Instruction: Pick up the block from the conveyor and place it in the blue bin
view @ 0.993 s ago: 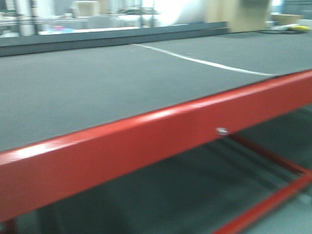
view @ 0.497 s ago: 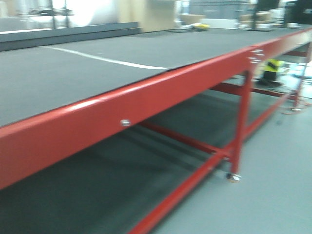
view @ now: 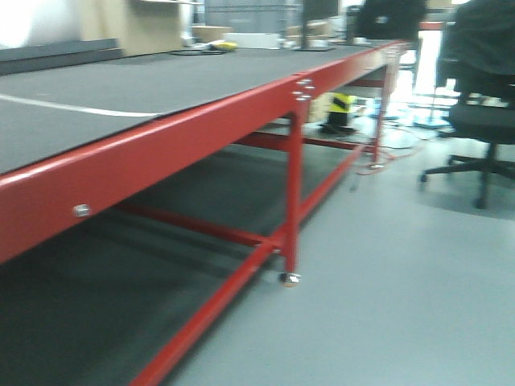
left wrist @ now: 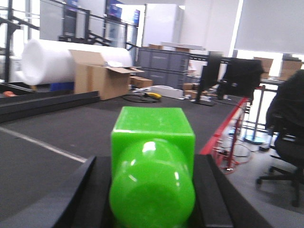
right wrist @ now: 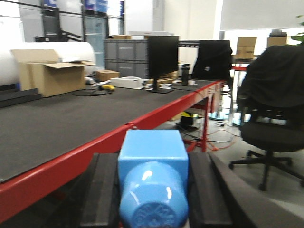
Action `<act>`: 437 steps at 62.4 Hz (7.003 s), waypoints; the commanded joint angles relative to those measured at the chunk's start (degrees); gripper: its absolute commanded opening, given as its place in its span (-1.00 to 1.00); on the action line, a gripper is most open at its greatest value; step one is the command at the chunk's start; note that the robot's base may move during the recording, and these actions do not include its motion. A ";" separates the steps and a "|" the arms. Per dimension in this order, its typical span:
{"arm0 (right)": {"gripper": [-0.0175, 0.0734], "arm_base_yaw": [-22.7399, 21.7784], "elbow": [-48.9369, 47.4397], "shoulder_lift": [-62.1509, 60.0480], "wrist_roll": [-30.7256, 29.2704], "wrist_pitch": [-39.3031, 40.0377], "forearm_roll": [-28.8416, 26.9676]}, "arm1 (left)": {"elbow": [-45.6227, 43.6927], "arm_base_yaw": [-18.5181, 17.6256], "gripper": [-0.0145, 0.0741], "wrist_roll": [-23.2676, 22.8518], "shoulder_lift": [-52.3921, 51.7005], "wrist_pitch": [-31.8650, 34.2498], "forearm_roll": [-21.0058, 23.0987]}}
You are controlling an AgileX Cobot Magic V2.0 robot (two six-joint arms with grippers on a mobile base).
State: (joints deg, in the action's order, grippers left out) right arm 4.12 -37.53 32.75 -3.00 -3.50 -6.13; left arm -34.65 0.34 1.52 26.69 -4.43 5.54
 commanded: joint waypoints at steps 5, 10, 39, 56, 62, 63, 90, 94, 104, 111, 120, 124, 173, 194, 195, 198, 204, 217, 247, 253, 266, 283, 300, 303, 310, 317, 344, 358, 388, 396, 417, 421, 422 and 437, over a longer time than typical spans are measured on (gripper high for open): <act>-0.97 0.11 -0.03 -0.33 -0.10 1.15 0.47 | -0.37 0.08 -0.92 -0.27 -0.14 0.79 0.36; -0.97 0.11 -0.03 -0.33 -0.10 1.15 0.47 | -0.37 0.08 -0.92 -0.27 -0.14 0.79 0.36; -0.97 0.11 -0.03 -0.33 -0.10 1.15 0.47 | -0.37 0.08 -0.92 -0.27 -0.14 0.79 0.36; -0.97 0.11 -0.03 -0.33 -0.10 1.15 0.47 | -0.37 0.08 -0.92 -0.27 -0.14 0.79 0.36; -0.97 0.11 -0.03 -0.33 -0.10 1.15 0.47 | -0.37 0.08 -0.92 -0.27 -0.14 0.79 0.36; -0.97 0.11 -0.03 -0.33 -0.10 1.15 0.47 | -0.37 0.08 -0.92 -0.27 -0.14 0.79 0.36; -0.97 0.11 -0.03 -0.33 -0.10 1.15 0.47 | -0.37 0.08 -0.92 -0.27 -0.14 0.79 0.36; -0.97 0.11 -0.03 -0.33 -0.10 1.15 0.47 | -0.37 0.08 -0.92 -0.27 -0.14 0.79 0.36; -0.97 0.11 -0.03 -0.33 -0.10 1.15 0.47 | -0.37 0.08 -0.92 -0.27 -0.14 0.79 0.36; -0.97 0.11 -0.03 -0.33 -0.10 1.15 0.47 | -0.37 0.08 -0.92 -0.27 -0.14 0.79 0.36; -0.97 0.11 -0.03 -0.33 -0.10 1.15 0.47 | -0.37 0.08 -0.92 -0.27 -0.14 0.79 0.36; -0.97 0.11 -0.03 -0.33 -0.10 1.15 0.47 | -0.37 0.08 -0.92 -0.27 -0.14 0.79 0.36; -0.97 0.11 -0.03 -0.33 -0.10 1.15 0.47 | -0.37 0.08 -0.92 -0.27 -0.14 0.93 0.36; -0.97 0.11 -0.03 -0.33 -0.10 1.15 0.47 | -0.37 0.08 -0.92 -0.27 -0.14 0.93 0.36; -0.97 0.11 -0.03 -0.33 -0.10 1.15 0.47 | -0.37 0.08 -0.92 -0.27 -0.14 0.93 0.36; -0.97 0.11 -0.03 -0.33 -0.10 1.15 0.47 | -0.37 0.08 -0.92 -0.27 -0.14 0.93 0.36; -0.97 0.11 -0.03 -0.33 -0.10 1.15 0.47 | -0.37 0.08 -0.92 -0.27 -0.14 0.93 0.36; -0.97 0.11 -0.03 -0.33 -0.10 1.15 0.47 | -0.37 0.08 -0.92 -0.27 -0.14 0.93 0.36; -0.97 0.11 -0.03 -0.33 -0.10 1.15 0.47 | -0.37 0.08 -0.92 -0.27 -0.14 0.93 0.36; -0.97 0.11 -0.03 -0.33 -0.10 1.15 0.47 | -0.37 0.08 -0.92 -0.27 -0.14 0.93 0.36; -0.97 0.11 -0.03 -0.33 -0.10 1.15 0.47 | -0.37 0.08 -0.92 -0.27 -0.14 0.93 0.36; -0.97 0.11 -0.03 -0.33 -0.10 1.15 0.47 | -0.37 0.08 -0.92 -0.27 -0.14 0.93 0.36; -0.97 0.11 -0.03 -0.33 -0.10 1.15 0.47 | -0.37 0.08 -0.92 -0.27 -0.14 0.93 0.36; -0.97 0.11 -0.03 -0.33 -0.10 1.15 0.47 | -0.37 0.08 -0.92 -0.27 -0.14 0.93 0.36; -0.97 0.11 -0.03 -0.33 -0.10 1.15 0.47 | -0.37 0.08 -0.92 -0.27 -0.14 0.93 0.36; -0.97 0.11 -0.03 -0.33 -0.10 1.15 0.47 | -0.37 0.08 -0.92 -0.27 -0.14 0.93 0.36; -0.97 0.11 -0.03 -0.33 -0.10 1.15 0.47 | -0.37 0.08 -0.92 -0.27 -0.14 0.93 0.36; -0.97 0.11 -0.03 -0.33 -0.10 1.29 0.47 | -0.37 0.08 -0.92 -0.27 -0.14 0.93 0.36; -0.97 0.11 -0.03 -0.33 -0.10 1.29 0.47 | -0.37 0.08 -0.92 -0.27 -0.14 0.93 0.36; -0.97 0.11 -0.03 -0.33 -0.10 1.29 0.47 | -0.37 0.08 -0.92 -0.27 -0.14 0.93 0.36; -0.97 0.11 -0.03 -0.33 -0.10 1.38 0.47 | -0.37 0.08 -0.92 -0.27 -0.14 0.93 0.36; -0.97 0.11 -0.03 -0.33 -0.10 1.38 0.47 | -0.37 0.08 -0.92 -0.27 -0.14 0.93 0.36; -0.97 0.11 -0.03 -0.33 -0.10 1.38 0.47 | -0.37 0.08 -0.92 -0.27 -0.14 0.93 0.36; -0.97 0.11 -0.03 -0.33 -0.10 1.38 0.47 | -0.37 0.08 -0.92 -0.27 -0.14 0.93 0.36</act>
State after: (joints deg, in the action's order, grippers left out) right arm 4.12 -37.53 32.66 -3.00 -3.50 -6.13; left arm -34.65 0.34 1.52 26.69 -4.43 5.54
